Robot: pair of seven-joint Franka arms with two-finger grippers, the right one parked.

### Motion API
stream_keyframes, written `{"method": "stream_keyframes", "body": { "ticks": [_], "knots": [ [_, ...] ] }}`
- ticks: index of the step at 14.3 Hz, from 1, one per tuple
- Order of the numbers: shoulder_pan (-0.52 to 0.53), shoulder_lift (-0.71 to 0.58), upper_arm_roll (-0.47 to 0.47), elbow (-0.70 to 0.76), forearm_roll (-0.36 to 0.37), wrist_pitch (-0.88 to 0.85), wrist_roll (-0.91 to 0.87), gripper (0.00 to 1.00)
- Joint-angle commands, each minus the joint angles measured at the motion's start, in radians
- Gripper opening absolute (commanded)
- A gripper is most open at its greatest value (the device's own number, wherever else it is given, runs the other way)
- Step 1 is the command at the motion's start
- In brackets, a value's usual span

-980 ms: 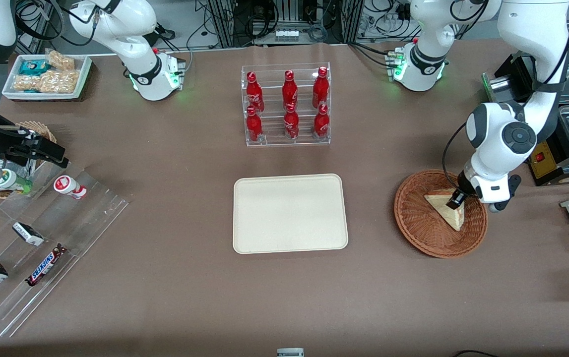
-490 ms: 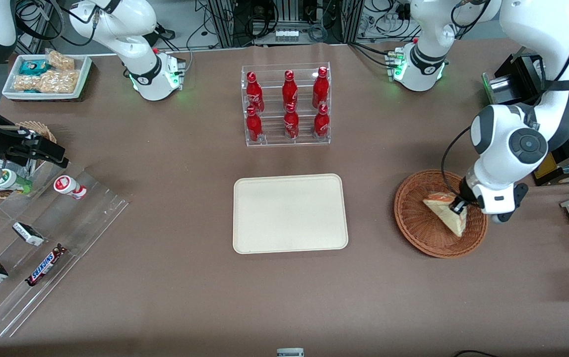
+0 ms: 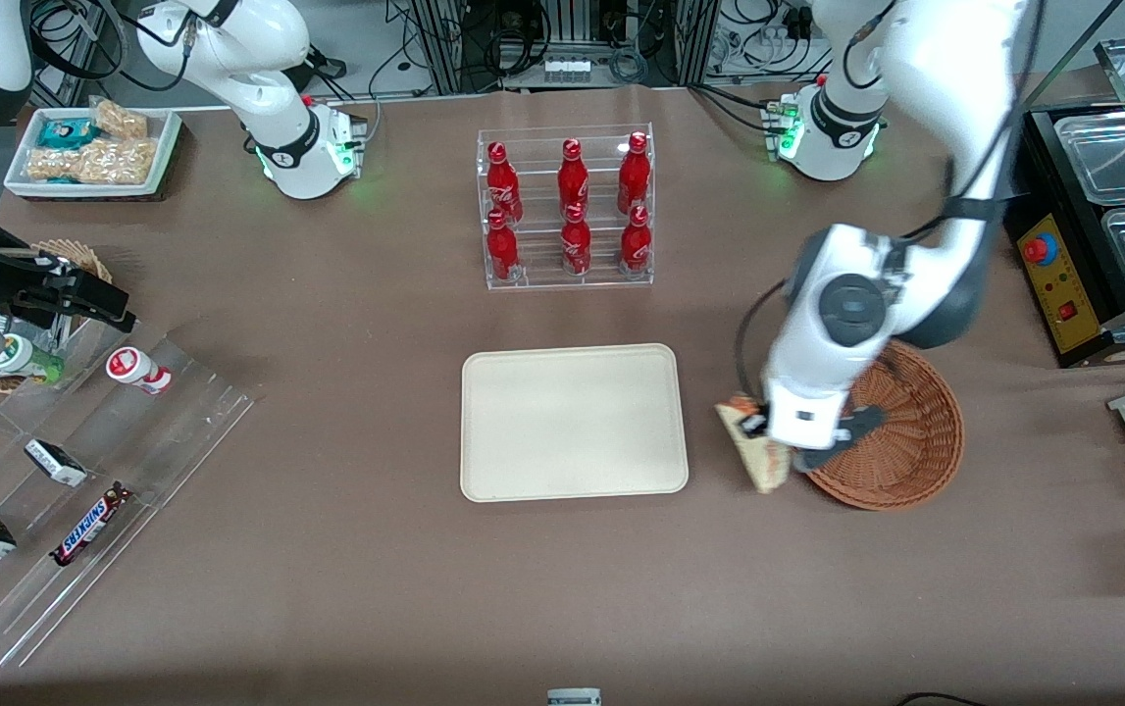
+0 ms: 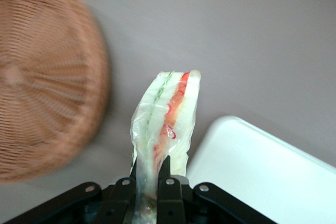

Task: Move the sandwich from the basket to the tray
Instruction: 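Carry the sandwich over the cream tray and lower it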

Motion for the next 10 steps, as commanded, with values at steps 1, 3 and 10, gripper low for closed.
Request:
{"method": "stream_keyframes", "body": {
  "ticks": [1, 3, 10],
  "knots": [
    [-0.128, 0.126, 0.019, 0.17, 0.009, -0.032, -0.003, 0.07],
    [-0.203, 0.195, 0.022, 0.251, 0.024, -0.032, -0.008, 0.07],
    [-0.356, 0.345, 0.02, 0.39, 0.09, -0.024, -0.06, 0.07]
  ]
}}
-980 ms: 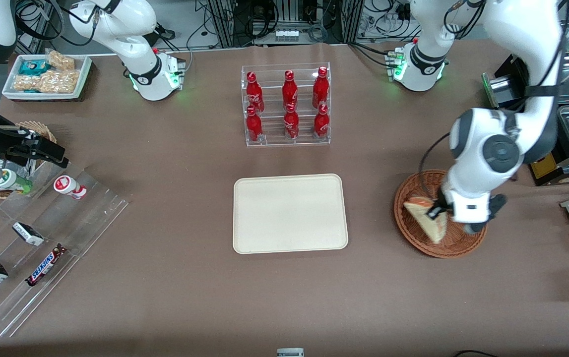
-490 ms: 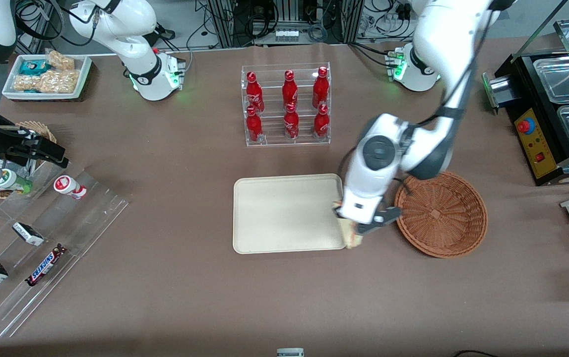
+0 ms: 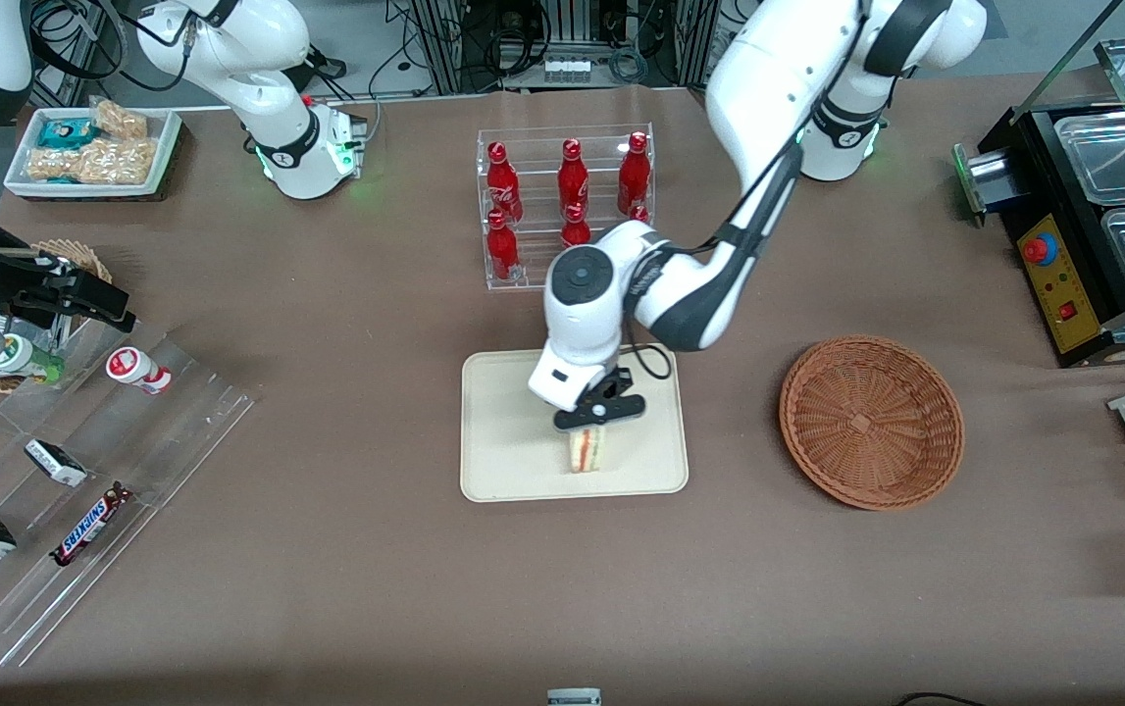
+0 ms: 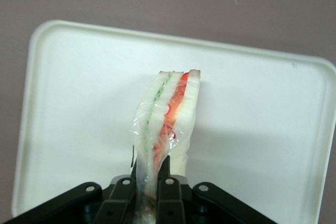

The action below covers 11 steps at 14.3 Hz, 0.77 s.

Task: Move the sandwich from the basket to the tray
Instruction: 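Carry the sandwich over the cream tray and lower it, then open the left gripper to release the sandwich onto the tray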

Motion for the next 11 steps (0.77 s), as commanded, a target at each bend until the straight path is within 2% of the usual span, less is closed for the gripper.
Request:
{"method": "stream_keyframes", "body": {
  "ticks": [1, 3, 4, 5, 6, 7, 8, 11],
  "knots": [
    [-0.027, 0.033, 0.014, 0.052, 0.019, -0.02, -0.019, 0.08],
    [-0.046, 0.05, 0.016, 0.051, 0.023, -0.007, -0.02, 0.11],
    [-0.047, 0.053, 0.017, 0.046, 0.023, 0.001, -0.029, 0.16],
    [-0.047, 0.056, 0.017, 0.044, 0.025, 0.006, -0.046, 0.25],
    [-0.047, 0.056, 0.019, 0.046, 0.025, 0.006, -0.066, 0.5],
    [-0.046, 0.052, 0.02, 0.046, 0.026, 0.004, -0.086, 0.97],
    [-0.046, 0.041, 0.022, 0.049, 0.029, 0.0, -0.102, 1.0],
    [-0.04, -0.04, 0.022, 0.049, 0.028, -0.045, -0.126, 1.0]
  ]
}}
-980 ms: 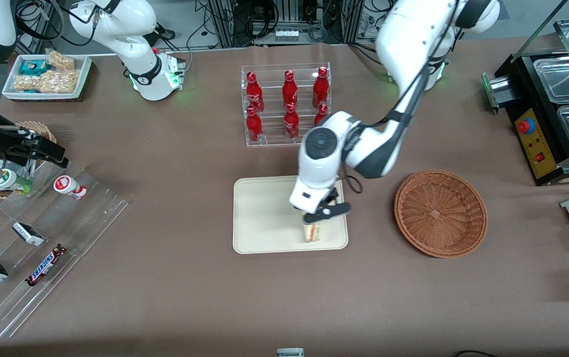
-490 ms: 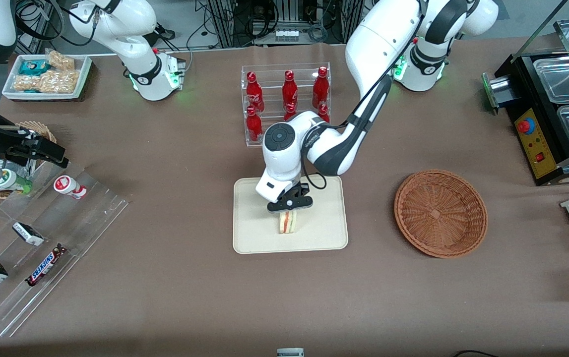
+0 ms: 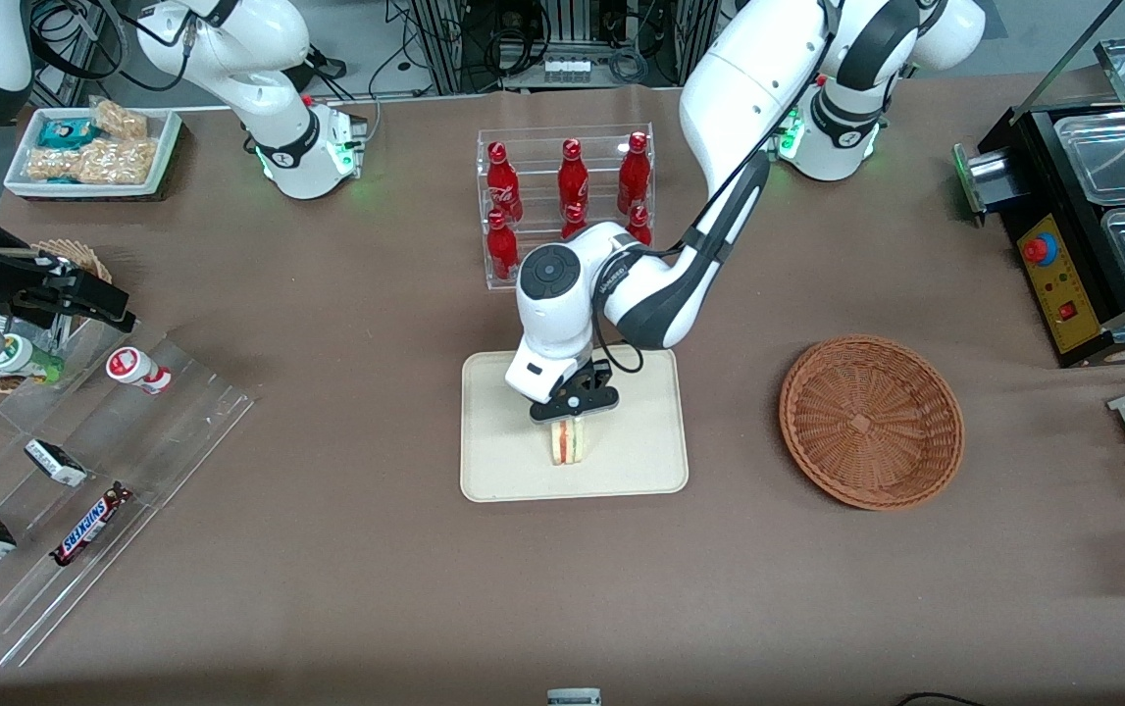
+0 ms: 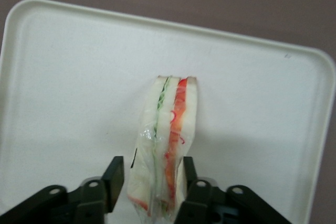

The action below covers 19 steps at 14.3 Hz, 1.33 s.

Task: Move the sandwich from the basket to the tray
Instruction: 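Open the left gripper to release the sandwich onto the tray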

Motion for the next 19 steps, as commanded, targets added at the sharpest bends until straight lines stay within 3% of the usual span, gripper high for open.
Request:
{"method": "stream_keyframes", "body": {
  "ticks": [1, 6, 9, 15, 19],
  "knots": [
    [-0.007, -0.099, 0.011, 0.002, 0.021, -0.077, -0.036, 1.0],
    [0.017, -0.266, 0.011, 0.0, 0.013, -0.209, -0.023, 1.0],
    [0.086, -0.335, 0.01, -0.027, 0.007, -0.281, -0.012, 1.0],
    [0.288, -0.479, 0.008, -0.185, 0.003, -0.338, 0.265, 1.0],
    [0.458, -0.542, 0.01, -0.191, -0.063, -0.473, 0.549, 1.0]
  ]
}}
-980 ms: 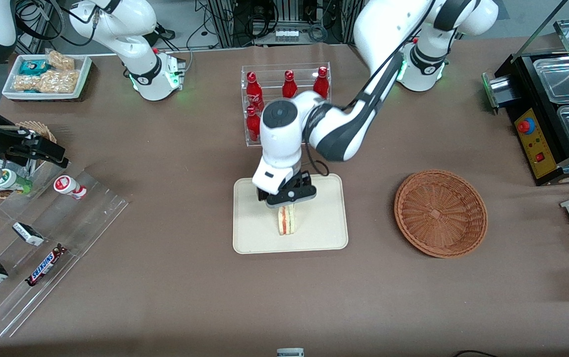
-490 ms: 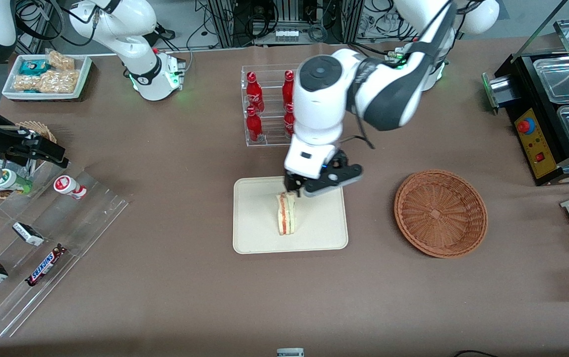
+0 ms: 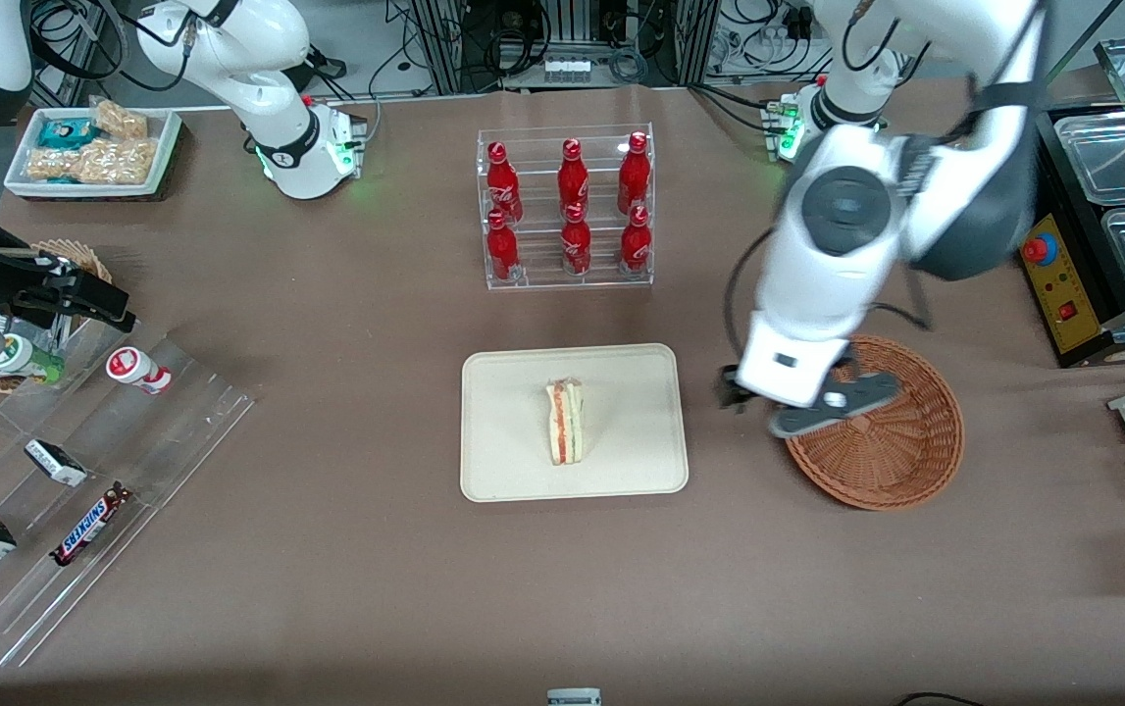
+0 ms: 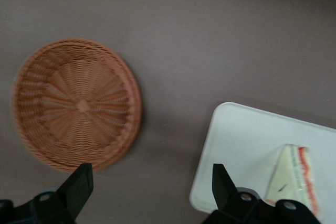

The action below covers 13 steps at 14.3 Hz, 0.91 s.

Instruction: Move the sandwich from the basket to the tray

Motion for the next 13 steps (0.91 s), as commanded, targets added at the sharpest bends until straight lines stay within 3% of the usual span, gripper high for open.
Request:
{"method": "stream_keyframes", "body": {
  "ticks": [1, 5, 9, 13],
  "knots": [
    [0.113, -0.084, -0.015, -0.044, -0.031, -0.092, 0.197, 1.0],
    [0.213, -0.147, -0.014, -0.062, -0.039, -0.172, 0.357, 1.0],
    [0.291, -0.294, -0.021, -0.188, -0.045, -0.183, 0.516, 1.0],
    [0.302, -0.357, -0.014, -0.18, -0.07, -0.212, 0.67, 1.0]
  ]
}}
